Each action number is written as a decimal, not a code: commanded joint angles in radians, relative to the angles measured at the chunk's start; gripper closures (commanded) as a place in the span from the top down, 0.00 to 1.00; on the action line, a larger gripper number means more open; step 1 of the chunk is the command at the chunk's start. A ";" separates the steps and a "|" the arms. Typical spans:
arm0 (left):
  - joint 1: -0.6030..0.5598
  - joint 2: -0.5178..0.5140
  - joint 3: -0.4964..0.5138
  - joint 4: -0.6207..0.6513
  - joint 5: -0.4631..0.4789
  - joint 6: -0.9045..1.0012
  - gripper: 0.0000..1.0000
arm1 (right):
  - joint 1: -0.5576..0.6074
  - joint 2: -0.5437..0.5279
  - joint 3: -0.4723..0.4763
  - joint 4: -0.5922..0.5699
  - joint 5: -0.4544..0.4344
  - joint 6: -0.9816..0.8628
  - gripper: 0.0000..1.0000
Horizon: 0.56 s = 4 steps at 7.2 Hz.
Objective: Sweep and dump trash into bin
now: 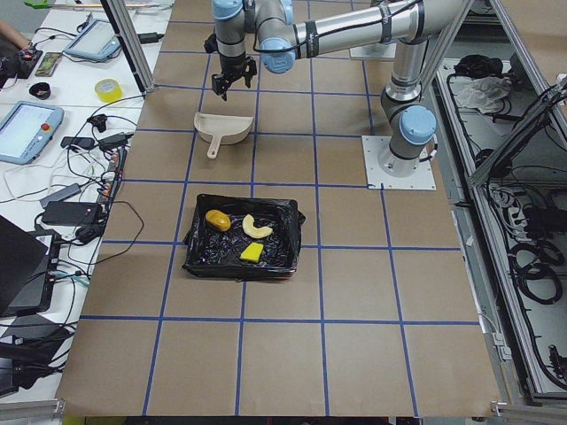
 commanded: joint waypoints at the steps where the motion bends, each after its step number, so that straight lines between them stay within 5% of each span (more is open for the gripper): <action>1: -0.063 0.065 -0.004 -0.033 0.030 -0.332 1.00 | 0.001 -0.002 0.000 0.001 0.000 0.000 1.00; 4: -0.091 0.163 -0.009 -0.173 0.064 -0.704 1.00 | -0.003 -0.002 0.000 0.002 -0.002 0.000 1.00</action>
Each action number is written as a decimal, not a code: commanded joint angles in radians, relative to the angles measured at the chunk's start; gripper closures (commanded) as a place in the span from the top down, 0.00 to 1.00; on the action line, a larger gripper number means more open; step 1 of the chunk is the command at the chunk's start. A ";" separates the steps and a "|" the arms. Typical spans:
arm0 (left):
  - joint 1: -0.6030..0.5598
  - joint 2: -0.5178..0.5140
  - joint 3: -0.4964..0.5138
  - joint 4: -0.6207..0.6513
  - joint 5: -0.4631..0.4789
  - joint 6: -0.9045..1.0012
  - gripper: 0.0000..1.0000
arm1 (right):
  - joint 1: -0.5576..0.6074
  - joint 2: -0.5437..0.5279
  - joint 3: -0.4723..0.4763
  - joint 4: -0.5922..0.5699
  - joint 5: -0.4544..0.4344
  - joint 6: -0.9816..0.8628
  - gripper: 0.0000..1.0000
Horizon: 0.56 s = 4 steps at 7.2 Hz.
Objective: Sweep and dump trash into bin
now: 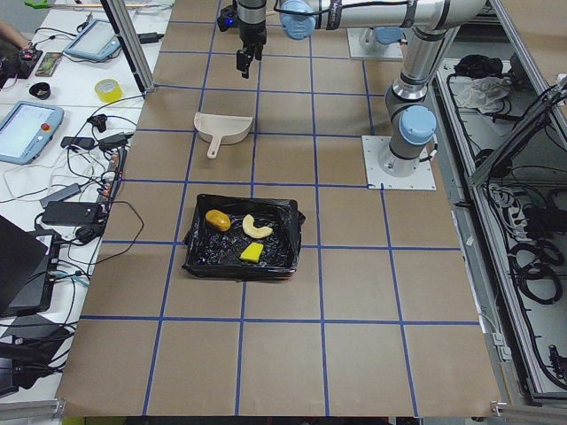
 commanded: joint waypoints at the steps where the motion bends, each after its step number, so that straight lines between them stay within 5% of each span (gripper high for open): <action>1: -0.009 0.077 -0.003 -0.112 0.005 -0.224 1.00 | -0.001 -0.001 0.000 0.001 -0.002 0.000 1.00; 4: -0.008 0.112 -0.038 -0.120 -0.004 -0.235 1.00 | -0.002 -0.004 0.000 0.009 -0.009 -0.002 1.00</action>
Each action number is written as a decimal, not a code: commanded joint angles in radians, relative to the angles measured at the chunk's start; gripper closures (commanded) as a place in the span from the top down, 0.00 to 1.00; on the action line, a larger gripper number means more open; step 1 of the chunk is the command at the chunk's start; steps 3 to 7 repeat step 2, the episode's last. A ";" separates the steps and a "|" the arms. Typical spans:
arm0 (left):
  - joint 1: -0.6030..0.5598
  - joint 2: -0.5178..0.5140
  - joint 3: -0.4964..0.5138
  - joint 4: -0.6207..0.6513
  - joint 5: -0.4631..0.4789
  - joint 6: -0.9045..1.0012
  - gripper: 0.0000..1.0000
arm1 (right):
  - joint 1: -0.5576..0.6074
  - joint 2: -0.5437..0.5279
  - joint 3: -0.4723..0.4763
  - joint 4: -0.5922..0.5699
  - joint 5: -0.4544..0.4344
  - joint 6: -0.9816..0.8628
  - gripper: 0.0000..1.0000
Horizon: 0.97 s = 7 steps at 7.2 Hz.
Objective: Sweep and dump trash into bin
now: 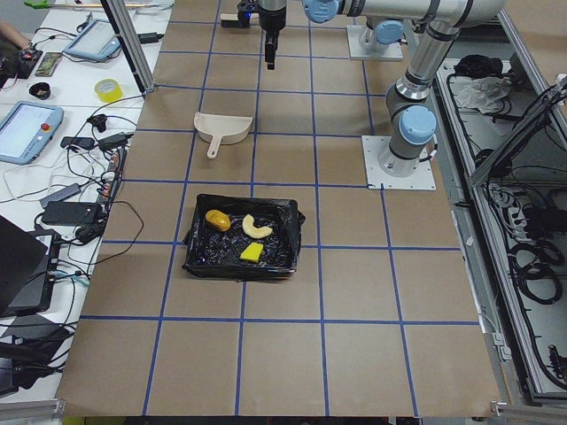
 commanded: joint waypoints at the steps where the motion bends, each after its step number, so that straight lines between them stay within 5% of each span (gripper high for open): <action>1: 0.003 0.018 -0.011 -0.004 -0.002 0.009 1.00 | 0.001 0.000 0.002 0.004 0.002 -0.001 1.00; 7: 0.003 0.015 -0.012 0.005 -0.004 0.011 1.00 | 0.003 -0.002 0.000 0.005 0.002 0.001 1.00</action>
